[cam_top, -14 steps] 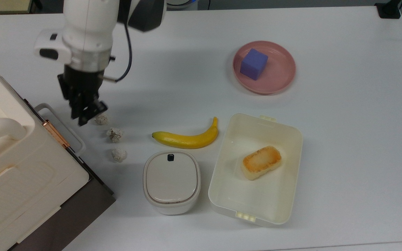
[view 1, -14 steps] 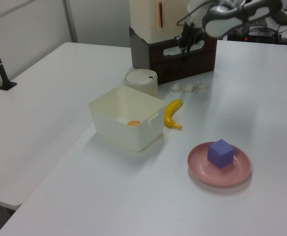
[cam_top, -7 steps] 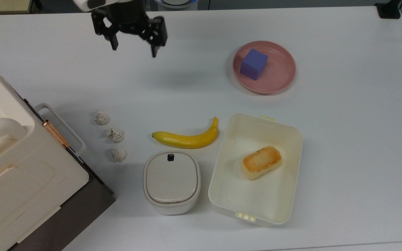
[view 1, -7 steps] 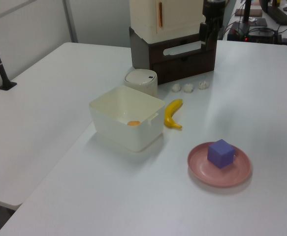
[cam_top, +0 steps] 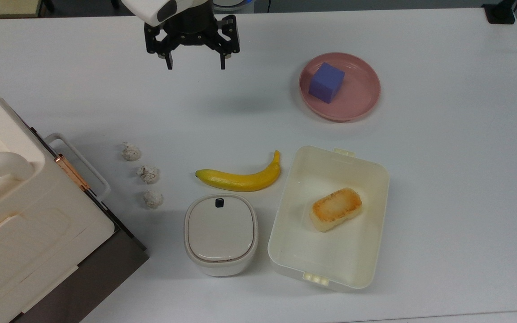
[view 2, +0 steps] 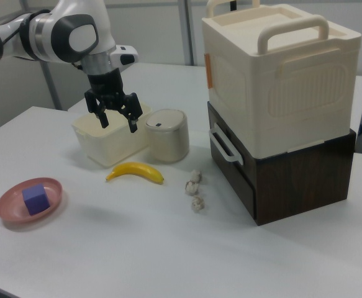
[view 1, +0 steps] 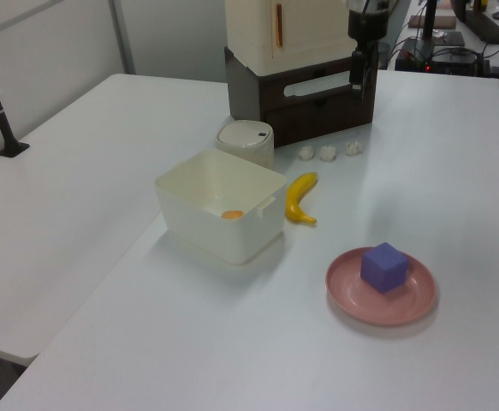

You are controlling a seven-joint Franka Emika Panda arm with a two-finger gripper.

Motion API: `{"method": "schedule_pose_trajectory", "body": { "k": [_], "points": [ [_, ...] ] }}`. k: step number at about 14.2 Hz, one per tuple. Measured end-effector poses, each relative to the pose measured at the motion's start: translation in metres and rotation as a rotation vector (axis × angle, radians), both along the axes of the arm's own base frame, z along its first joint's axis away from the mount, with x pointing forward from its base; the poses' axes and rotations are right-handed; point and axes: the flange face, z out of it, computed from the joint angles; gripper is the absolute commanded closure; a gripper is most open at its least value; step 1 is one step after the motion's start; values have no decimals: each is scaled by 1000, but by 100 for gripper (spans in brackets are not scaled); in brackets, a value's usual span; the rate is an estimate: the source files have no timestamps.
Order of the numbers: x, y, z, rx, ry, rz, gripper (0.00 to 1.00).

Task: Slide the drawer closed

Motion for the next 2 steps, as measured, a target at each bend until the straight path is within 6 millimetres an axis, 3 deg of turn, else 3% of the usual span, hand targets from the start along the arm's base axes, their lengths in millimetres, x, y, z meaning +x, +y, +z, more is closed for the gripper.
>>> {"method": "schedule_pose_trajectory", "body": {
  "k": [2],
  "points": [
    [-2, -7, 0, 0, 12, -11, 0]
  ]
}}
